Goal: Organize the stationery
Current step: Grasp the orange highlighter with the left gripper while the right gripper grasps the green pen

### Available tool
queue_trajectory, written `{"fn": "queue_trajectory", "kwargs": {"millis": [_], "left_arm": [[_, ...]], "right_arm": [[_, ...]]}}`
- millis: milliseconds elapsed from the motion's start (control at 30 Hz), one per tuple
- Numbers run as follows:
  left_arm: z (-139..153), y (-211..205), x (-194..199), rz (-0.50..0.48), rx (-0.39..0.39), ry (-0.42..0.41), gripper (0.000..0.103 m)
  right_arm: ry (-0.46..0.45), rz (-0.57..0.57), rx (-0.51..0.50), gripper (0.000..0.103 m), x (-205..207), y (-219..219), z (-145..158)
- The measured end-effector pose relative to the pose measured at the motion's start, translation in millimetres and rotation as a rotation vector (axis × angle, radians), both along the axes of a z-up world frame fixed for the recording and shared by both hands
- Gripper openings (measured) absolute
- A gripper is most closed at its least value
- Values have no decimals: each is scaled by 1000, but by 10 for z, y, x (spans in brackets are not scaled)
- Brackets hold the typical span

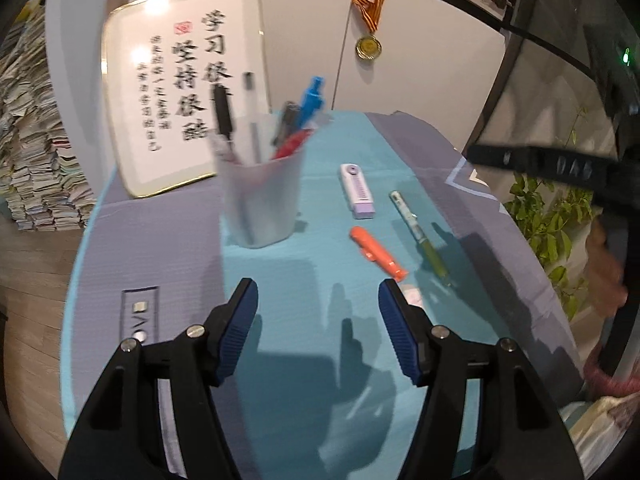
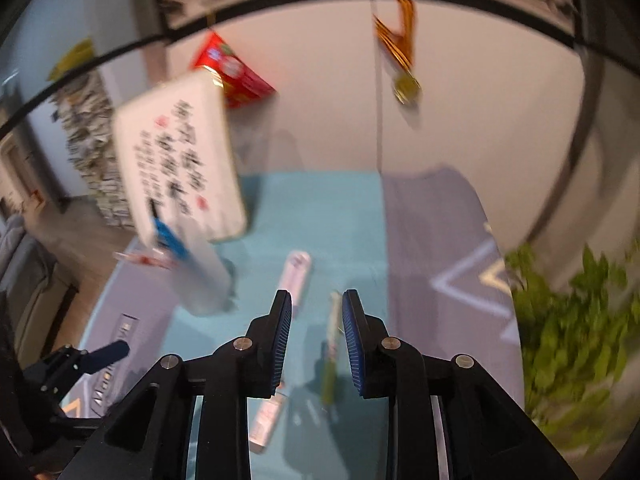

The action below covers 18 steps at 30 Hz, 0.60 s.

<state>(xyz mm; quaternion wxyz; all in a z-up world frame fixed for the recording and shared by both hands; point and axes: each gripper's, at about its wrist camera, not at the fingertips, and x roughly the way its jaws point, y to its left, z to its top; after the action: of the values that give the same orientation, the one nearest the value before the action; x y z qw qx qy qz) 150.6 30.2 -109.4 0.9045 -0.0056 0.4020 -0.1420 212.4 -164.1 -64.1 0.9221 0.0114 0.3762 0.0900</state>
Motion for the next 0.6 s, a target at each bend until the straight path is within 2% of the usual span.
{"fn": "queue_trajectory", "kwargs": {"millis": [100, 233, 467, 533, 600], "left_arm": [[-34, -175, 104, 2, 26, 9, 61], [-119, -331, 211, 2, 47, 41, 61], [-250, -459, 462, 39, 44, 101, 61], [-284, -492, 531, 47, 42, 114, 61], [-322, -542, 603, 53, 44, 128, 61]], "right_arm": [[51, -13, 3, 26, 104, -122, -166], [87, -37, -43, 26, 215, -155, -366], [201, -23, 18, 26, 454, -207, -675], [208, 8, 48, 26, 494, -181, -710], [198, 3, 37, 26, 520, -155, -721]]}}
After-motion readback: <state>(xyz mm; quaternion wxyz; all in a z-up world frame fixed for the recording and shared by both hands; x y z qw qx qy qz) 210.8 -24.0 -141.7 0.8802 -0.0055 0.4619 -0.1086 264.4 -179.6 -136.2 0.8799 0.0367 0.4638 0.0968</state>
